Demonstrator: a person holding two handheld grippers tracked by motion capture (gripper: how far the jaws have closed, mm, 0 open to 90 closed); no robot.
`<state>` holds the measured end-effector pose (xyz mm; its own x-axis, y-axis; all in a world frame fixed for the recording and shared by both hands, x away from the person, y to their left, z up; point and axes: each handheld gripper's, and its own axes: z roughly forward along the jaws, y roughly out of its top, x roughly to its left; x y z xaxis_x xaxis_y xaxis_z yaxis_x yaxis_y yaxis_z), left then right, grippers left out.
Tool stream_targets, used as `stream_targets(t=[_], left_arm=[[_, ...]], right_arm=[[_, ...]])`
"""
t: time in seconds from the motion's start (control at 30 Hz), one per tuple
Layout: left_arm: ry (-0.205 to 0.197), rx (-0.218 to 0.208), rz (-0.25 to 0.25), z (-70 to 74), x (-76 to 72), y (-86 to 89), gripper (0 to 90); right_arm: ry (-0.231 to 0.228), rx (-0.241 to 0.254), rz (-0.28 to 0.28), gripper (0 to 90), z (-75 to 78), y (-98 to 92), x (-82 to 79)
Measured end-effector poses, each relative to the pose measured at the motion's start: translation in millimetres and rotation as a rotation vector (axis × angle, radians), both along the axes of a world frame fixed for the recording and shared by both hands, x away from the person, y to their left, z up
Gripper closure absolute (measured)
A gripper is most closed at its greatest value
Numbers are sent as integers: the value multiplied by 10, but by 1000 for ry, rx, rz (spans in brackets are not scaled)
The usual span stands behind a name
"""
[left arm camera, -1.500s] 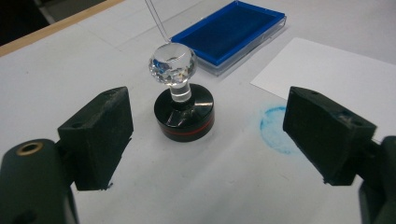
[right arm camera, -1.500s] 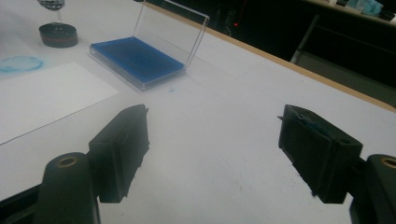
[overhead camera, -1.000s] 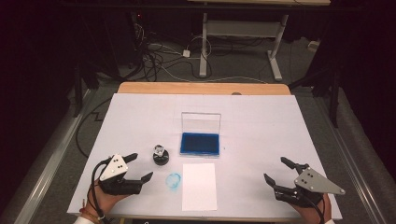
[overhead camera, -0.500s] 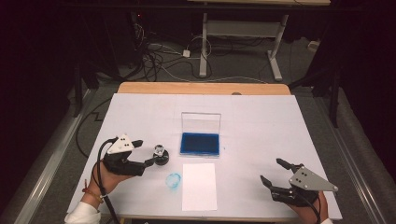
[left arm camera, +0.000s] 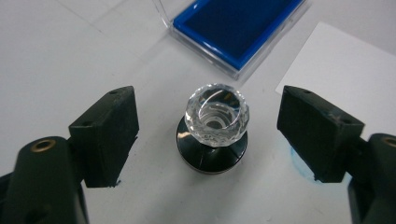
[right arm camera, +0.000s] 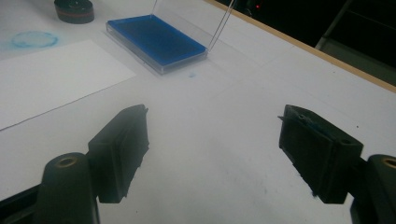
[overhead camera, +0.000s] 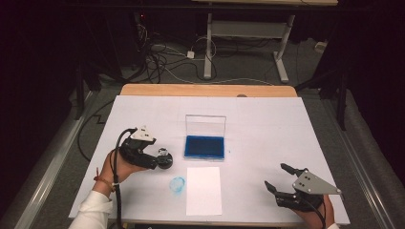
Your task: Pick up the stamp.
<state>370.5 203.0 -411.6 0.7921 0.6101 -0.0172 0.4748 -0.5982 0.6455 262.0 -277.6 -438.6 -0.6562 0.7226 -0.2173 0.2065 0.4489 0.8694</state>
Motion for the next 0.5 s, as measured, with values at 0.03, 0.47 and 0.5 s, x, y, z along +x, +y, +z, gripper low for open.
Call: stream_targets(t=[0.03, 0.47, 0.5], left_arm=[[11, 4, -3, -16, 19, -8, 196], [76, 41, -35, -192, 151, -70, 399], [75, 39, -39, -189, 149, -67, 419]], right_arm=[[0, 0, 0, 240, 0, 0, 0], [18, -19, 10, 247, -26, 24, 5], [19, -19, 11, 248, -30, 29, 6]])
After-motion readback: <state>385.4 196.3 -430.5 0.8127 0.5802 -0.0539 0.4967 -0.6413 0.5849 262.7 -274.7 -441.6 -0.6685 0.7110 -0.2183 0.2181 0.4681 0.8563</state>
